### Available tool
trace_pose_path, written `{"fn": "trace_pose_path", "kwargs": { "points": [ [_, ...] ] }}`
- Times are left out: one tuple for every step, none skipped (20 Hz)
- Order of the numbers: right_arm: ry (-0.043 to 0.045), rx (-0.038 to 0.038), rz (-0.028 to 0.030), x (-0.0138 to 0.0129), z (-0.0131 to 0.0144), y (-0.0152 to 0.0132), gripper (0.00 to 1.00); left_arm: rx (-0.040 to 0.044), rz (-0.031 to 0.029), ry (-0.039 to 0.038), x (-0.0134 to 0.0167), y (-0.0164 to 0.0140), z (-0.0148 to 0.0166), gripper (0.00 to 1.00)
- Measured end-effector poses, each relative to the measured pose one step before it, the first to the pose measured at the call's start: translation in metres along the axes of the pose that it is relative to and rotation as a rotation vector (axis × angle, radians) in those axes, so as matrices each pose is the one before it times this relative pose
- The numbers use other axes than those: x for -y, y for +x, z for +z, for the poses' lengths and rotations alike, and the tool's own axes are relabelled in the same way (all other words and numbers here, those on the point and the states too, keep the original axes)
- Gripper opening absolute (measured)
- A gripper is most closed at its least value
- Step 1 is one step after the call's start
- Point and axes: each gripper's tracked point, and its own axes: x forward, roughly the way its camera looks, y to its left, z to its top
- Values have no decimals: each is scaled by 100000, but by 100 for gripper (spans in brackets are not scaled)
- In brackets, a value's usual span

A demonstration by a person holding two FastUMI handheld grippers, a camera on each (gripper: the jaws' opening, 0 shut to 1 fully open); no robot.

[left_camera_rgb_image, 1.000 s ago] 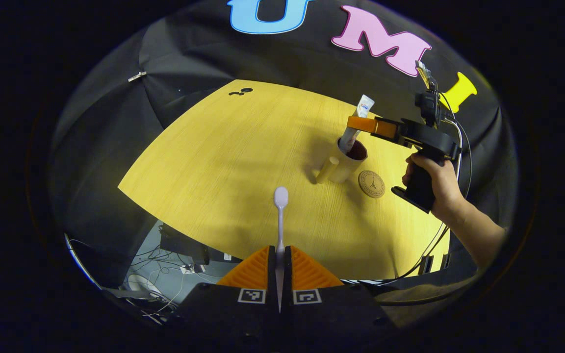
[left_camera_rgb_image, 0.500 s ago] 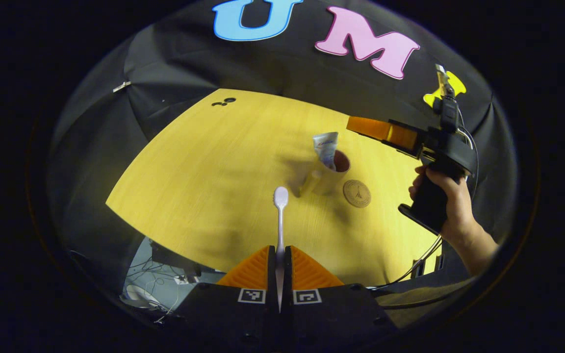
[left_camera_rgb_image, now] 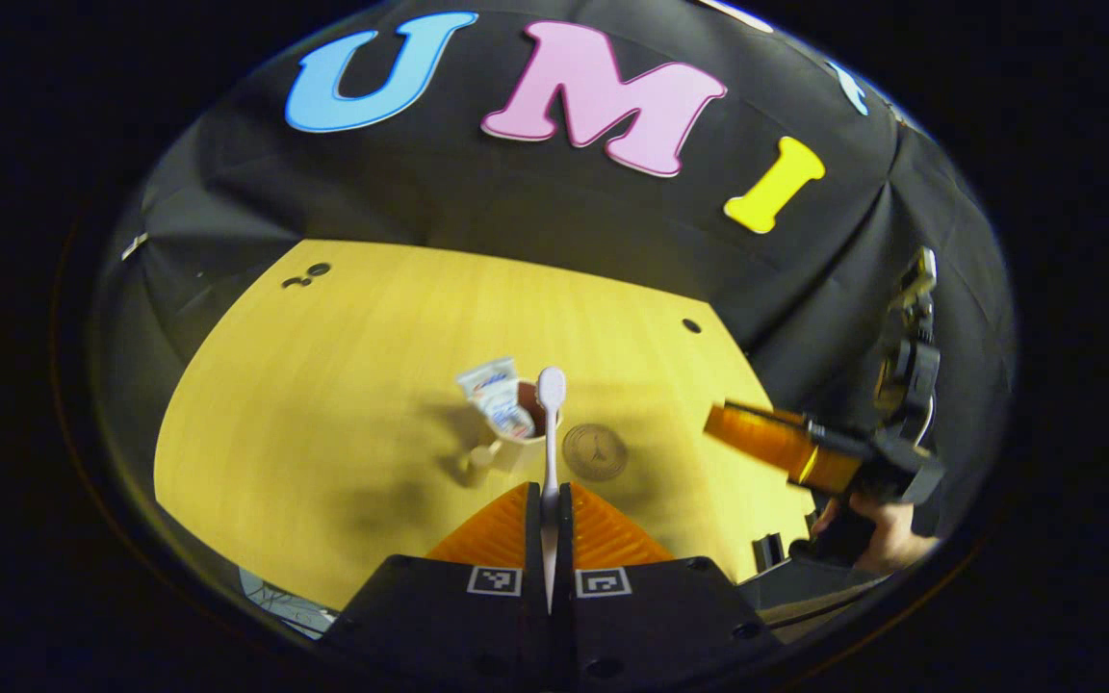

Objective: Put the toothbrush and toothpaste on the desktop into the cup, then pick up the cup and place it on the coaster on the desktop.

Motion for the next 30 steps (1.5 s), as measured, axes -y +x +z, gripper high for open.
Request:
{"fn": "trace_pose_path", "kwargs": {
  "points": [
    [1609, -685, -2374, 919, -864, -1102, 55, 1608, -2632, 867, 487, 805, 1023, 6],
    [1401, -634, -2284, 863, -737, -986, 55, 1302, -2314, 691, 355, 754, 848, 6],
    [1222, -587, -2675, 947, -736, -928, 54, 1062, -1752, 885, 199, 670, 802, 6],
    [1650, -480, -2766, 974, -803, -825, 54, 1347, -1099, 1443, 12, 698, 811, 6],
    [2069, -709, -2275, 894, -714, -704, 55, 1613, -819, 1820, -18, 675, 888, 6],
    [2205, -865, -2444, 735, -807, -673, 55, 2027, -1294, 1598, 46, 674, 837, 6],
    [1923, -1037, -2446, 758, -713, -427, 55, 2366, -1430, 1458, 159, 647, 900, 6],
    [1460, -1191, -3173, 868, -817, -466, 55, 2092, -1557, 1431, 152, 824, 779, 6],
    [1570, -1739, -2753, 907, -782, -224, 55, 2170, -961, 1597, 82, 796, 740, 6],
    [1497, -1692, -1765, 584, -641, -286, 55, 1890, -921, 1495, 69, 673, 489, 6],
    [1413, -1179, -1476, 542, -482, -190, 55, 1744, -790, 930, -50, 850, 453, 6],
    [1700, -829, -1166, 544, -356, -347, 55, 1275, -456, 560, -161, 970, 300, 6],
    [1829, -362, -952, 563, -305, -277, 55, 349, 385, 106, -239, 712, 71, 6],
    [1672, -219, -1028, 564, -307, -264, 55, 39, 641, -200, -398, 756, -141, 6],
    [1180, -328, -815, 425, -274, -312, 55, 413, 820, 198, -409, 602, -58, 6],
    [652, -92, -1020, 277, -114, -316, 55, 225, 837, 1003, -455, 731, -134, 6],
    [438, -38, -1043, 550, -136, -311, 55, -4, 890, 1908, -503, 652, -137, 6],
    [274, 5, -738, 521, -224, -249, 55, -363, 728, 2270, -407, 648, -465, 6],
    [211, -49, -976, 467, -94, -212, 55, -921, 553, 2233, -459, 561, -447, 6],
    [41, -35, -824, 377, -160, -284, 55, -958, 93, 2098, -259, 572, -517, 6],
    [-117, 3, -619, 269, 62, -154, 55, -686, -204, 1090, -132, 415, -380, 6],
    [-119, 60, -679, 367, -113, -275, 55, -711, -347, 933, -84, 464, -448, 6],
    [382, 66, -335, 284, 114, -50, 55, -236, 802, 1294, -339, 576, -391, 6],
    [347, -236, -216, 219, -34, 60, 55, -144, 844, 852, -222, 407, -229, 6],
    [-21, -356, -91, 87, -484, 456, 55, -699, 795, 731, -163, 408, -350, 6],
    [-350, -111, 73, 140, -69, 100, 55, -1314, 1046, 630, -269, 309, -395, 6],
    [-440, 45, 268, 33, 17, 120, 55, -1207, 266, 327, -8, 336, -435, 6],
    [-458, -65, 454, -47, 67, 125, 55, -1077, -689, -101, 25, 135, -402, 6],
    [-378, 53, 534, -25, -59, 158, 55, 59, -802, 408, 71, 80, -144, 6],
    [-221, -154, 503, -106, -25, 110, 55, -75, 17, 245, -122, -136, -130, 7]
  ]
}}
